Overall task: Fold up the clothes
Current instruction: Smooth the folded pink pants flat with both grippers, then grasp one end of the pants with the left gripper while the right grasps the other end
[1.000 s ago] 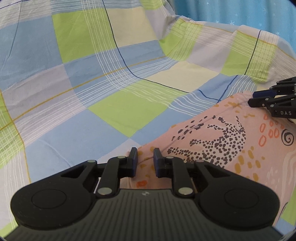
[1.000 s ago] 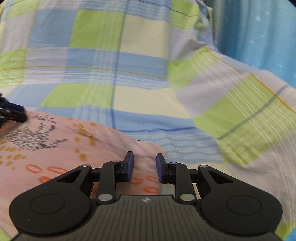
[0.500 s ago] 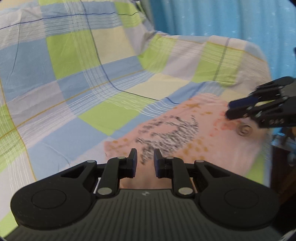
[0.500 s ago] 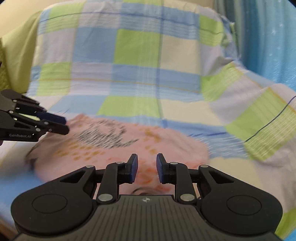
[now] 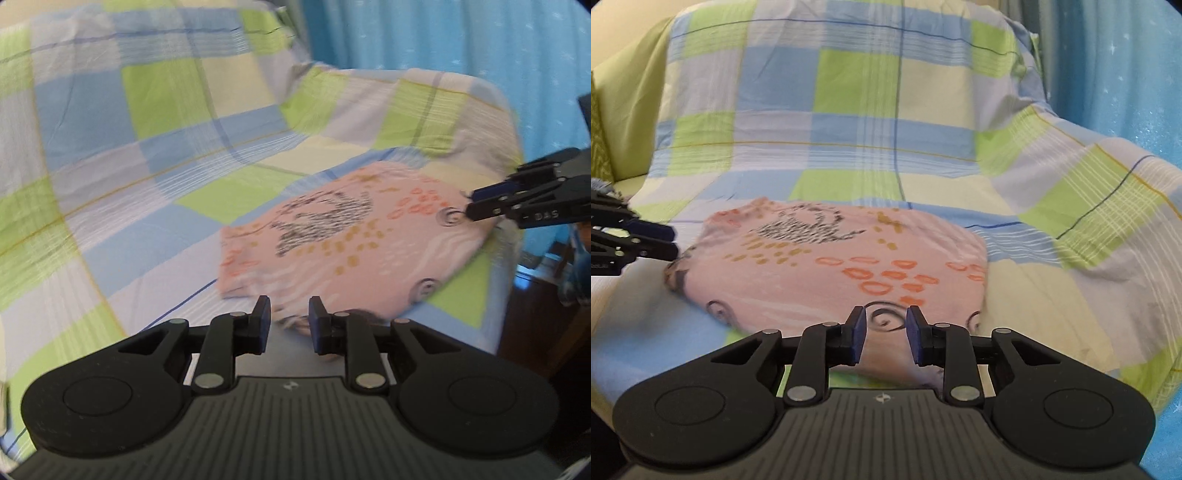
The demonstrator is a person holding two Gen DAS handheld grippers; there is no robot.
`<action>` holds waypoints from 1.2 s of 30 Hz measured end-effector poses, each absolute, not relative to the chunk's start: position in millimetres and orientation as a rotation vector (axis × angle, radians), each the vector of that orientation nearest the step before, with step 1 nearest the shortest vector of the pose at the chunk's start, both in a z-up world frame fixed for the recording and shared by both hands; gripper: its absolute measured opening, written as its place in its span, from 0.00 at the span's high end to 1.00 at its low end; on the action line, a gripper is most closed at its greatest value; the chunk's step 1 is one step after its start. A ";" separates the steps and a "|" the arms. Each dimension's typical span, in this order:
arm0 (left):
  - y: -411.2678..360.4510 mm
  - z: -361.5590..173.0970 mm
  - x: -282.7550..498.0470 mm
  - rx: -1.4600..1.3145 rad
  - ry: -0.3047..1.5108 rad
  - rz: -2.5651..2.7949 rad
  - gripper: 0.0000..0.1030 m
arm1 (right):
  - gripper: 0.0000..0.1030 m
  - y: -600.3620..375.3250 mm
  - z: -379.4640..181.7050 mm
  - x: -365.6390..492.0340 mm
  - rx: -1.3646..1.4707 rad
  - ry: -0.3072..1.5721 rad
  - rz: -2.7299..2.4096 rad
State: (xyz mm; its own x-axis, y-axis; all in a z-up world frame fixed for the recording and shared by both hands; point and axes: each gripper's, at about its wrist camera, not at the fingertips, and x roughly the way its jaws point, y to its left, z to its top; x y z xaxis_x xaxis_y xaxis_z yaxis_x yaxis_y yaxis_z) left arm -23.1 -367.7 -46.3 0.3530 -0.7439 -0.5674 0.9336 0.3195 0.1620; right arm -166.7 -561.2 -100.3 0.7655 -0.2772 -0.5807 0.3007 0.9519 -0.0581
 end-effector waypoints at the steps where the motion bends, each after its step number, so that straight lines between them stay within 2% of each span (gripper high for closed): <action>1: -371.5 -50.1 -29.4 0.539 0.425 -1.168 0.81 | 0.74 -557.5 -103.8 -165.9 0.029 0.646 -0.310; 6: -366.7 -63.7 -47.0 0.704 0.352 -1.138 0.79 | 0.73 -564.1 -107.5 -174.0 -0.002 0.651 -0.360; 10: -352.3 -66.3 -56.1 0.852 0.245 -1.114 0.77 | 0.74 -540.1 -109.9 -170.1 -0.152 0.649 -0.301; 17: -371.1 -79.0 -76.8 1.166 0.024 -1.198 0.76 | 0.70 -497.1 -131.7 -154.2 -0.478 0.696 -0.235; 18: -374.8 -82.1 -79.1 1.207 -0.001 -1.193 0.77 | 0.70 -492.8 -135.7 -152.0 -0.520 0.703 -0.233; 19: -375.9 -84.9 -80.0 1.234 -0.014 -1.189 0.85 | 0.70 -488.9 -139.6 -150.0 -0.562 0.709 -0.233; 22: -374.3 -91.6 -79.8 1.287 -0.039 -1.183 0.92 | 0.71 -481.2 -149.1 -147.1 -0.665 0.711 -0.235; 24: -366.7 -93.2 -75.0 1.285 -0.045 -1.175 0.94 | 0.81 -483.7 -151.2 -145.4 -0.658 0.719 -0.238; 27: -355.7 -94.5 -63.9 1.283 -0.029 -1.153 1.00 | 0.86 -488.6 -150.8 -144.6 -0.627 0.725 -0.245; 32: -341.6 -84.7 -52.9 1.248 -0.019 -1.128 1.00 | 0.84 -491.4 -146.2 -146.8 -0.584 0.724 -0.253; 35: -337.2 -73.4 -60.4 1.212 -0.050 -1.154 0.90 | 0.71 -489.2 -145.4 -151.4 -0.607 0.706 -0.270; 36: -338.5 -72.7 -64.9 1.217 -0.065 -1.171 0.82 | 0.69 -488.1 -145.3 -152.1 -0.615 0.701 -0.268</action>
